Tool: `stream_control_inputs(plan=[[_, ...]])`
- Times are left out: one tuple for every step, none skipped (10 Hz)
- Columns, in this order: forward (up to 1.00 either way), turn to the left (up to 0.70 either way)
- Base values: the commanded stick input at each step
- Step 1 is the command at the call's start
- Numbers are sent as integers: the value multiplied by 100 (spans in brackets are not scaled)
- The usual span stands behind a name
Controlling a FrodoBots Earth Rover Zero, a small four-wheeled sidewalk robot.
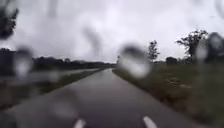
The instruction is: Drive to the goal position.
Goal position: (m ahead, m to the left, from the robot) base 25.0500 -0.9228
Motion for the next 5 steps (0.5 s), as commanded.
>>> stream_control_inputs(plan=[[85,0],[85,0],[85,0],[85,0],[85,0]])
